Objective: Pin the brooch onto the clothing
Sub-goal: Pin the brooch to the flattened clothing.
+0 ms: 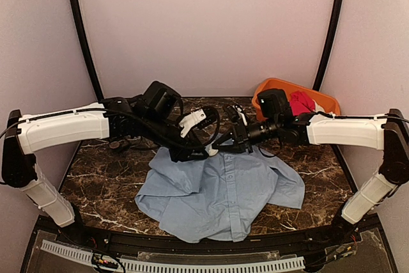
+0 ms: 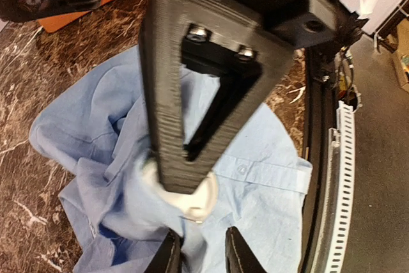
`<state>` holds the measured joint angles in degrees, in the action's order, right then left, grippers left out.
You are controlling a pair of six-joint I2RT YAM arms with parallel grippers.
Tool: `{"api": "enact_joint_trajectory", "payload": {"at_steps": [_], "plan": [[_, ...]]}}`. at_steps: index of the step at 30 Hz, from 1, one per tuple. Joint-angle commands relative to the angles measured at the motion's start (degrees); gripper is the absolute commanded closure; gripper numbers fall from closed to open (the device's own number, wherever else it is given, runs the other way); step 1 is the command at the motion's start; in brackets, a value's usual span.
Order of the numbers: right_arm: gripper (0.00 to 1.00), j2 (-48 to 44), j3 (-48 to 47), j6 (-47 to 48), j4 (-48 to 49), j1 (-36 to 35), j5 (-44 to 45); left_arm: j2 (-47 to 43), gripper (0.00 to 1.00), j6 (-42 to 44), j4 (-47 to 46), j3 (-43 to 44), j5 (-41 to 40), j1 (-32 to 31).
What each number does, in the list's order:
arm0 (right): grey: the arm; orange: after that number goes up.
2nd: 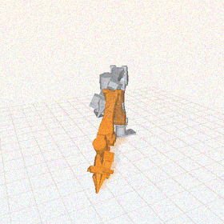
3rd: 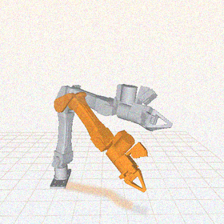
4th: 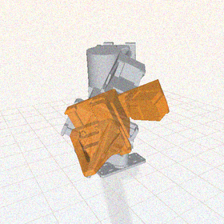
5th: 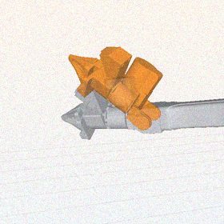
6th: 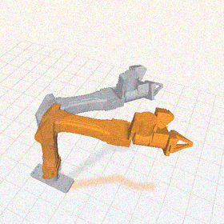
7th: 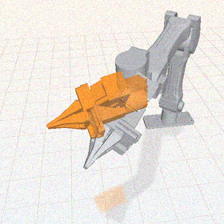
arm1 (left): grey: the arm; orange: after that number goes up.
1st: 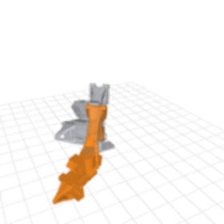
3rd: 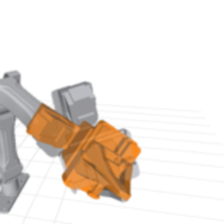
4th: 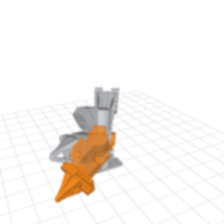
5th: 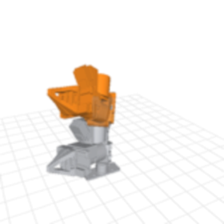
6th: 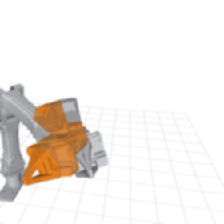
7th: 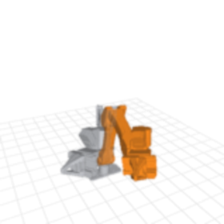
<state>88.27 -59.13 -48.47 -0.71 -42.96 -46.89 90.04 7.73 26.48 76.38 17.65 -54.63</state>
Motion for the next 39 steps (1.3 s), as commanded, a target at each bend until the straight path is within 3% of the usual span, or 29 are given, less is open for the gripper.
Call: {"api": "enact_joint_trajectory", "payload": {"at_steps": [1, 12, 20, 39], "plan": [[1.0, -2.03, -0.38, 1.79, 15.04, 1.14, 0.21, -4.25, 0.75, -2.74, -4.91, -2.64, 16.73, 1.84], [1.0, -2.18, 0.34, 3.05, 15.19, 1.17, 0.22, -3.78, 0.64, -2.46, -3.56, -1.75, 17.11, 2.42], [1.0, -2.63, 0.81, 3.99, 13.55, 1.36, 0.14, -5.24, 0.64, 0.46, 0.37, -0.49, 8.73, 2.43], [1.0, -1.47, 1.64, 5.31, 11.42, 1.12, 1.21, -8.02, 0.69, 1.05, 1.93, 0.4, 3.11, 3.75]]}}
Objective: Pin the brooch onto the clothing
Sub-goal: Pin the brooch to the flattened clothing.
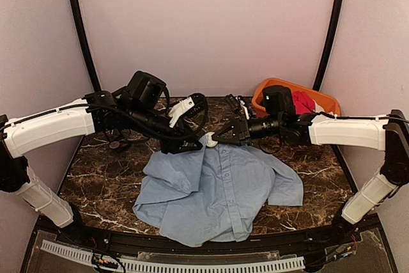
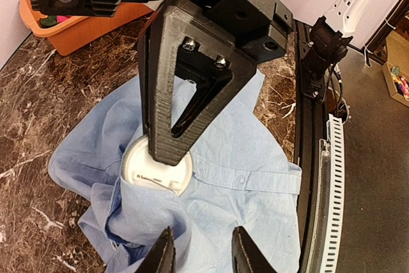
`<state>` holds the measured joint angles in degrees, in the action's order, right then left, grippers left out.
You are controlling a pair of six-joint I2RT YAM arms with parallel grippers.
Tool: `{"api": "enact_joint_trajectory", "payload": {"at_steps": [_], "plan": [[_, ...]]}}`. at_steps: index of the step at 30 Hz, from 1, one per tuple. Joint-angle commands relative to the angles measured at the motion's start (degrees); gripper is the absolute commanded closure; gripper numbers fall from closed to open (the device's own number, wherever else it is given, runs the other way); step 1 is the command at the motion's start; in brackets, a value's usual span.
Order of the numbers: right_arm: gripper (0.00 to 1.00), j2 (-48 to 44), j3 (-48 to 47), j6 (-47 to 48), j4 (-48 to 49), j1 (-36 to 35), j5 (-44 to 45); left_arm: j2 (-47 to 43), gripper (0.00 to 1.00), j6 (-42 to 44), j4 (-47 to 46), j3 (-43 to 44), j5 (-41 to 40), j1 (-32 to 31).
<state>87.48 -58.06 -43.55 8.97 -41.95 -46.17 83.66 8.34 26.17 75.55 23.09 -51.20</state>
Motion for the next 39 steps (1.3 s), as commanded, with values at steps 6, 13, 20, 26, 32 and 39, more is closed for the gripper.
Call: {"api": "enact_joint_trajectory", "payload": {"at_steps": [6, 13, 20, 26, 32, 39], "plan": [[1.0, -0.26, 0.35, -0.01, 1.89, 0.09, 0.58, -1.17, 0.6, 0.23, 4.11, 1.07, -8.67, 0.27], [1.0, 0.64, -0.11, -0.27, 2.12, 0.03, 0.55, -0.57, 0.51, 0.94, 3.96, 0.29, -10.7, 0.18], [1.0, 1.01, -0.98, -0.28, 1.98, -0.05, 0.55, 1.94, 0.5, 1.48, 4.49, 2.04, -2.13, 0.14], [1.0, 1.11, -1.36, -0.3, 1.81, -0.06, 0.64, 3.78, 0.52, 1.59, 5.07, 3.03, -1.5, -0.18], [1.0, 0.97, -1.58, -0.25, 1.68, -0.24, 0.86, 5.33, 0.77, 1.82, 5.62, 3.72, -5.74, -1.11], [1.0, 1.02, -1.92, -0.22, 0.08, -0.56, 3.24, 4.77, 0.99, 1.45, 4.09, 3.1, -5.45, -1.23]]}}
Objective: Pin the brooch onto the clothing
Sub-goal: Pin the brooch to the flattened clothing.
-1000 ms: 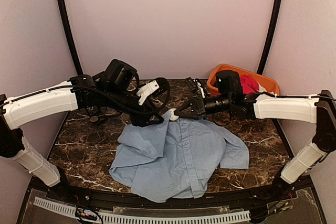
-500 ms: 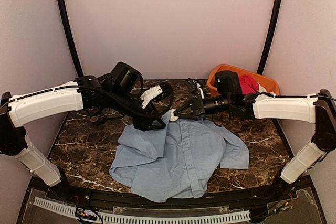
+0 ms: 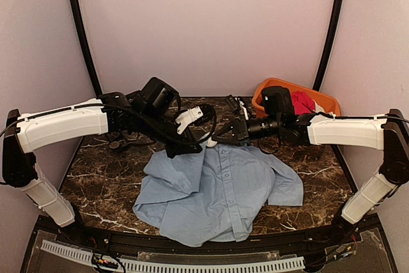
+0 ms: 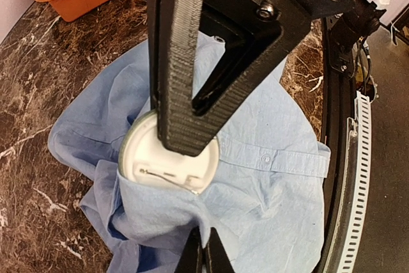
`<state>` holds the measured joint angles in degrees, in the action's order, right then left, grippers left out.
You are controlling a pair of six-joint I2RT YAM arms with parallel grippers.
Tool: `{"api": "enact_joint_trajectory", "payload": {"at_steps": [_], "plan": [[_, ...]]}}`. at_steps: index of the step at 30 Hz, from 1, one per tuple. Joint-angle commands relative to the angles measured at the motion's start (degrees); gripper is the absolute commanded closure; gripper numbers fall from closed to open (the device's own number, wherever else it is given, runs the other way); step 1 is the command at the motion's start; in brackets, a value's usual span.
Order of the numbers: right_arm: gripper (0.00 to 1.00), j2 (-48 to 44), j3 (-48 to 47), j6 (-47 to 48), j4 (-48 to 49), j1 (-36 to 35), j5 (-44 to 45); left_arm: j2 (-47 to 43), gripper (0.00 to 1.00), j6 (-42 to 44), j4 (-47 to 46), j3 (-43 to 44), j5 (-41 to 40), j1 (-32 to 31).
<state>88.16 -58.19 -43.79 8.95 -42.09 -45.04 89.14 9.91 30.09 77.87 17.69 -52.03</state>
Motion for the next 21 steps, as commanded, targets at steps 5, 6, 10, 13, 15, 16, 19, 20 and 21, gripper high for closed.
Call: {"api": "enact_joint_trajectory", "payload": {"at_steps": [5, 6, 10, 13, 15, 16, 19, 20, 21], "plan": [[1.0, 0.5, -2.43, 0.33, -2.13, -0.93, 5.56, -1.17, 0.99, -0.4, -0.87, 0.13, 1.46, -0.57], [1.0, 0.51, -2.57, 0.26, -2.22, -1.04, 5.98, -1.21, 0.99, -0.41, -0.96, 0.1, 1.53, -0.56], [1.0, 1.05, -3.81, 0.56, -3.09, -1.95, 7.32, -1.03, 0.99, -0.41, -1.1, 0.01, 1.67, -0.83], [1.0, 1.69, -4.95, 1.01, -4.18, -2.85, 8.16, -0.97, 0.99, -0.47, -1.14, 0.01, 1.8, -1.01], [1.0, 1.98, -5.89, 1.64, -5.58, -3.38, 9.17, -0.83, 0.99, -0.48, -1.12, -0.06, 1.71, -1.09], [1.0, 2.06, -6.35, 2.18, -6.4, -3.65, 9.64, -0.88, 0.99, -0.46, -1.11, -0.08, 1.68, -1.17], [1.0, 2.12, -7.13, 3.71, -8.18, -4.33, 10.35, -0.97, 0.99, -0.44, -1.03, -0.16, 0.97, -1.23], [1.0, 1.98, -7.19, 4.24, -8.68, -4.51, 10.61, -1.01, 0.99, -0.47, -1.05, -0.23, 0.73, -1.23], [1.0, 1.73, -7.27, 4.96, -9.88, -4.65, 10.96, -1.0, 0.99, -0.49, -1.01, -0.25, 0.1, -1.21]]}}
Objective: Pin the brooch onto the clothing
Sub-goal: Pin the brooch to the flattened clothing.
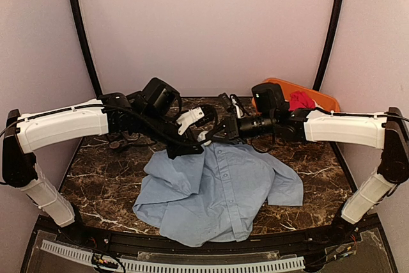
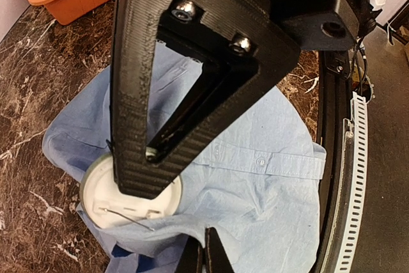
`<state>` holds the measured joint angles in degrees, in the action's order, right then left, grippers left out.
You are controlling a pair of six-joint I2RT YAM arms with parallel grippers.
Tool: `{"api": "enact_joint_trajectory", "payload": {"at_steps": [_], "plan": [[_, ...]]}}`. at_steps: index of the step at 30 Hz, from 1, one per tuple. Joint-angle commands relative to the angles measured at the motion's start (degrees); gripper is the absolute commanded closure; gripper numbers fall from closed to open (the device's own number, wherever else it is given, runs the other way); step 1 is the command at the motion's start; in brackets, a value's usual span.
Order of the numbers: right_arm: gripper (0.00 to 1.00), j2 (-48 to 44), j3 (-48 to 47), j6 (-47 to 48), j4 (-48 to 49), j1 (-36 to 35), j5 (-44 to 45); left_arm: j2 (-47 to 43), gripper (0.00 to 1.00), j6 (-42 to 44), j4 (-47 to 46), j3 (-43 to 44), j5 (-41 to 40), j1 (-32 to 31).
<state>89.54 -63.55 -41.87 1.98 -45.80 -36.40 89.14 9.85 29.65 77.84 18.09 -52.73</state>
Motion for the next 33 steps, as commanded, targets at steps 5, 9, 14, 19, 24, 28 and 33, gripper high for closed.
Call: {"api": "enact_joint_trajectory", "payload": {"at_steps": [5, 9, 14, 19, 24, 28, 33], "plan": [[1.0, -0.93, -1.41, 4.97, -5.32, -1.21, 3.41, -1.06, 0.99, -0.4, -0.41, -0.26, -1.9, -0.51], [1.0, -1.51, -1.85, 6.78, -7.28, -1.41, 3.73, -0.98, 0.99, -0.33, -0.11, -0.19, -2.77, -0.47], [1.0, -2.15, -1.8, 7.55, -8.16, -1.39, 3.35, -0.87, 0.99, 0.12, 0.41, -0.11, -3.2, -0.49], [1.0, -2.26, -1.67, 7.67, -8.11, -1.44, 1.73, -0.73, 0.99, 0.29, 0.88, -0.15, -3.88, -0.53], [1.0, -2.81, -1.34, 7.96, -8.17, -1.4, 0.42, -0.35, 0.99, 0.26, 1.06, 0.09, -4.63, -0.55], [1.0, -3.35, -1.34, 9.63, -9.42, -1.4, -0.48, -0.27, 0.99, 0.16, 1.14, 0.2, -5.78, -0.54], [1.0, -3.51, -1.48, 10.7, -10.61, -1.71, -0.91, 0.03, 0.99, 0.17, 1.37, 0.44, -7.09, -0.59]]}}
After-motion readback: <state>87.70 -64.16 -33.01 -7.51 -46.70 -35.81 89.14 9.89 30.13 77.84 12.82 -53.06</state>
